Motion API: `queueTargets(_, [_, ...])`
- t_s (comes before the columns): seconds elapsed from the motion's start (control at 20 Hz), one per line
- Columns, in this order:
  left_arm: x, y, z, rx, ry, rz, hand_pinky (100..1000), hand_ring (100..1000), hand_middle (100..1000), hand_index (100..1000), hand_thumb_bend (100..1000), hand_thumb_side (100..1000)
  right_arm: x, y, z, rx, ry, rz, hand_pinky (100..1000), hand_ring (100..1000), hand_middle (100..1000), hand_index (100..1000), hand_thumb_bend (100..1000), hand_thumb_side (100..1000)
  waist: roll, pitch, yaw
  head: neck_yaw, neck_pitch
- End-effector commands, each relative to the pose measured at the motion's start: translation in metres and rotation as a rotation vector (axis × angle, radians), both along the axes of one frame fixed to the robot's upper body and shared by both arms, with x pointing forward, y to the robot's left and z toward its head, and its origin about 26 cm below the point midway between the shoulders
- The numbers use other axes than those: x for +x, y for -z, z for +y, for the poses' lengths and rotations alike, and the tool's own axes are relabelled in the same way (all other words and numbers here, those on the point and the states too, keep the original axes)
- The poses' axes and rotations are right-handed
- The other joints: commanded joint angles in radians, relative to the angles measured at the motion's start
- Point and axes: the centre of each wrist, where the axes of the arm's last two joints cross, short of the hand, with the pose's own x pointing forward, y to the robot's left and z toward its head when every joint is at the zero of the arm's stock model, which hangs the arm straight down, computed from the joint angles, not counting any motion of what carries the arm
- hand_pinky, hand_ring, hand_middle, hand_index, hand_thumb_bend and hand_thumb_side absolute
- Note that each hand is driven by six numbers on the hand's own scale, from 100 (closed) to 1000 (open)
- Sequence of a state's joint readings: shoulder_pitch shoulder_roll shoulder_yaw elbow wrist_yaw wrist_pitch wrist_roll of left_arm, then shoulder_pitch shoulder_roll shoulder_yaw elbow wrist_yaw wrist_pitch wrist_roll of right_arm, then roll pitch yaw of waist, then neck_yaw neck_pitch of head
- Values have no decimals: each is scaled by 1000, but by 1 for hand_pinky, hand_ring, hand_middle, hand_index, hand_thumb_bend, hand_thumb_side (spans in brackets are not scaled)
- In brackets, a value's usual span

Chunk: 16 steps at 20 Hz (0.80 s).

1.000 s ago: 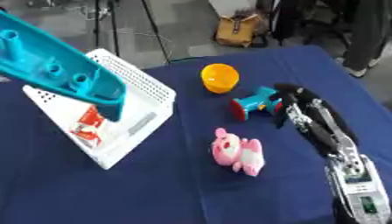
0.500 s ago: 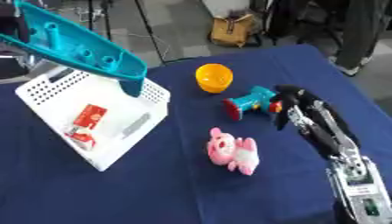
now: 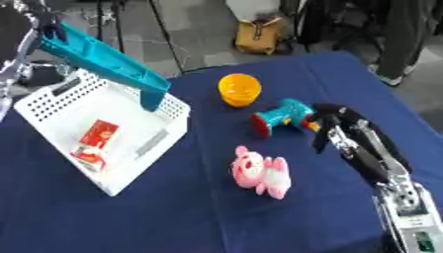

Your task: Pick up objects on the table and place them in the box.

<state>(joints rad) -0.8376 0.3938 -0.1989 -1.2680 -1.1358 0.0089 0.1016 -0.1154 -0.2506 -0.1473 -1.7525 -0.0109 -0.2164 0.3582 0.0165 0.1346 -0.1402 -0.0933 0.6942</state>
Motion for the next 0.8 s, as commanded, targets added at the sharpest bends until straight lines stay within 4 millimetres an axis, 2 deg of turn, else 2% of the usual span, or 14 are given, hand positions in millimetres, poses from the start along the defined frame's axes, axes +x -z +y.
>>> queueTargets(0.05, [10,0,10,24,-42,-22,508,415,413,507,578,100,2,-7,-2,-7,-8,-21,373,437,652,835,100,666,-3,-13,-2,2,-7])
queueTargets(0.25, [21,25,22,62,-89,32,522,432,432,521,553,100,2,-7,-2,-6,-8,-21,373,436,652,835,100,665,-4,-13,-3,0,-6])
queueTargets(0.3, [24,31,24,69,-92,45,531,444,444,531,621,100,2,-7,-2,-6,-8,-21,373,436,652,836,100,662,-5,-13,-3,0,-6])
queueTargets(0.35, [26,39,25,83,-91,68,539,456,457,542,524,121,2,-7,-2,-6,-8,-20,373,436,652,835,100,665,-5,-13,-3,0,-6])
queueTargets(0.45, [29,52,28,112,-87,112,558,481,481,559,520,179,2,-7,-2,-6,-8,-20,373,436,652,836,100,665,-6,-13,-2,-1,-5])
queueTargets(0.55, [31,60,30,138,-84,142,561,484,485,563,520,187,2,-6,-2,-6,-8,-20,373,436,652,836,100,665,-7,-13,-1,-1,-5])
queueTargets(0.6, [32,62,31,146,-83,149,586,521,523,592,531,257,2,-6,-2,-6,-8,-20,373,436,652,836,100,665,-7,-13,-1,-1,-5])
queueTargets(0.65, [31,71,33,170,-80,180,620,587,595,658,529,404,2,-7,-2,-6,-9,-21,373,436,652,836,100,665,-7,-12,-2,0,-6])
queueTargets(0.75, [31,84,34,222,-74,243,626,599,608,669,524,427,2,-6,-2,-5,-8,-20,373,436,652,836,100,665,-7,-13,-1,-1,-5])
queueTargets(0.8, [32,86,35,240,-74,264,658,660,679,717,527,581,2,-6,-2,-5,-7,-20,373,436,652,836,100,665,-8,-13,-1,-2,-5])
